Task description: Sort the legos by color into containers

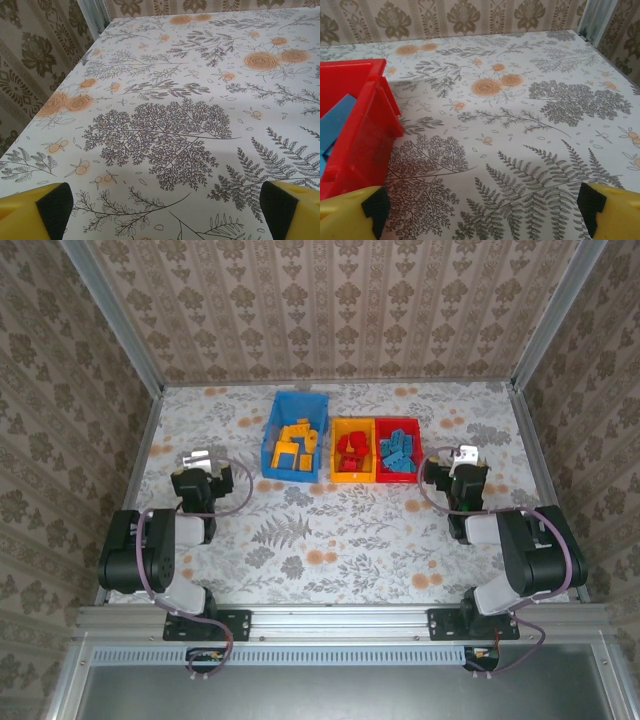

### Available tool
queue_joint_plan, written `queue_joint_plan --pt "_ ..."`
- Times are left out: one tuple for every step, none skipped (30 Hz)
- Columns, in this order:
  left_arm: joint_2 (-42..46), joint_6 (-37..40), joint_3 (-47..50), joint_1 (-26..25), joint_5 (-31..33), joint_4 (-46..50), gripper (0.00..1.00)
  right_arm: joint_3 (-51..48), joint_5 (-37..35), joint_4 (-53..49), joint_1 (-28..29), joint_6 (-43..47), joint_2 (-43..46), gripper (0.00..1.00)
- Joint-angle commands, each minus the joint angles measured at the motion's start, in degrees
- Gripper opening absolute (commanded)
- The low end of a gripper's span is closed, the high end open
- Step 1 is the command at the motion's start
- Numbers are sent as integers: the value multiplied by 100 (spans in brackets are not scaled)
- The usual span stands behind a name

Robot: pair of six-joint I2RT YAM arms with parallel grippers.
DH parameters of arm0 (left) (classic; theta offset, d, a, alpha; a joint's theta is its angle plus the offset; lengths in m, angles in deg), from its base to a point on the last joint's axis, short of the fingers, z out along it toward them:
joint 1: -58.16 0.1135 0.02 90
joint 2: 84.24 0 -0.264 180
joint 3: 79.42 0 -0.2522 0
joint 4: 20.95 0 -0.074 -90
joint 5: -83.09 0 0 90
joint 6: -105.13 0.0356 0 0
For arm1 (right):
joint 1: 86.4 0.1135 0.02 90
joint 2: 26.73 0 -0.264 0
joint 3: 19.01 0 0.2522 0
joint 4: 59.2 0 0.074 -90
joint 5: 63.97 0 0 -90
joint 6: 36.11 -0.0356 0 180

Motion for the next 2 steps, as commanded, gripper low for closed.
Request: queue_joint_plan --pt "18 78 -61 2 -52 -169 100 86 216 11 -4 108 -45 100" --pt "24 82 -61 0 -52 -166 100 83 226 12 4 118 -45 100"
